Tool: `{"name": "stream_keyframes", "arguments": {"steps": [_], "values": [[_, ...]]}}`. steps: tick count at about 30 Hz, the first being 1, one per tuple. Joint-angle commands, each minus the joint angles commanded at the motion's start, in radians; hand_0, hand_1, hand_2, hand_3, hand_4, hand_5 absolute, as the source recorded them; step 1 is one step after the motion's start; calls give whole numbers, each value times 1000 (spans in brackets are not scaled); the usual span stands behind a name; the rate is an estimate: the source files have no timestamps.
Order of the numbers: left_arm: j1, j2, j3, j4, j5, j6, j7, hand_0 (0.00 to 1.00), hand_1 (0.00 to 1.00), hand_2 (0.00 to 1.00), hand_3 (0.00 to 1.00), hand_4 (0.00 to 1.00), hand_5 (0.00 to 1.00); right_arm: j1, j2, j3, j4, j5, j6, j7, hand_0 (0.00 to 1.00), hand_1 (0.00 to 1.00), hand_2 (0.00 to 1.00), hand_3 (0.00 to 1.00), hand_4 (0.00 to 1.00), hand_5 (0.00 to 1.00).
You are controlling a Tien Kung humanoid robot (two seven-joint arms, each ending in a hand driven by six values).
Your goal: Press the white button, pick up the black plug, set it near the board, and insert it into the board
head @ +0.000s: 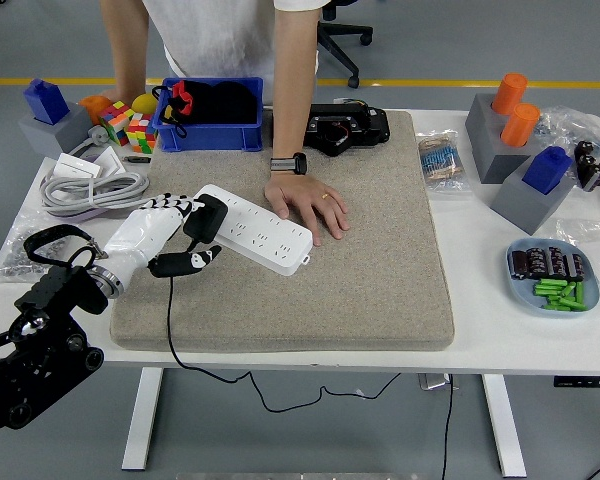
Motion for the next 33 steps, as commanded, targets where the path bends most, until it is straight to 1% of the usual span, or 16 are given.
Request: {"name": "stream_keyframes", "arguments": {"steps": [13,16,22,33], "values": [[-56,-33,35,43,-10,-9,12,998,972,892,841,709,640,1,-1,1,-1,1,-1,1,619,587,578,578,644,366],[-71,-43,50,70,-21,-16,19,998,972,892,841,709,640,2,-1,0,0,1,-1,1,619,587,578,578,644,366],[-80,-51,64,96,-34,-21,21,998,971,887,840,710,641,2,-2,0,-1,1,-2,2,619,587,578,578,644,366],[-84,-57,79,110,-58,-21,16,998,967,887,839,712,644,4,-1,2,0,1,-2,2,619,587,578,578,644,366]]}}
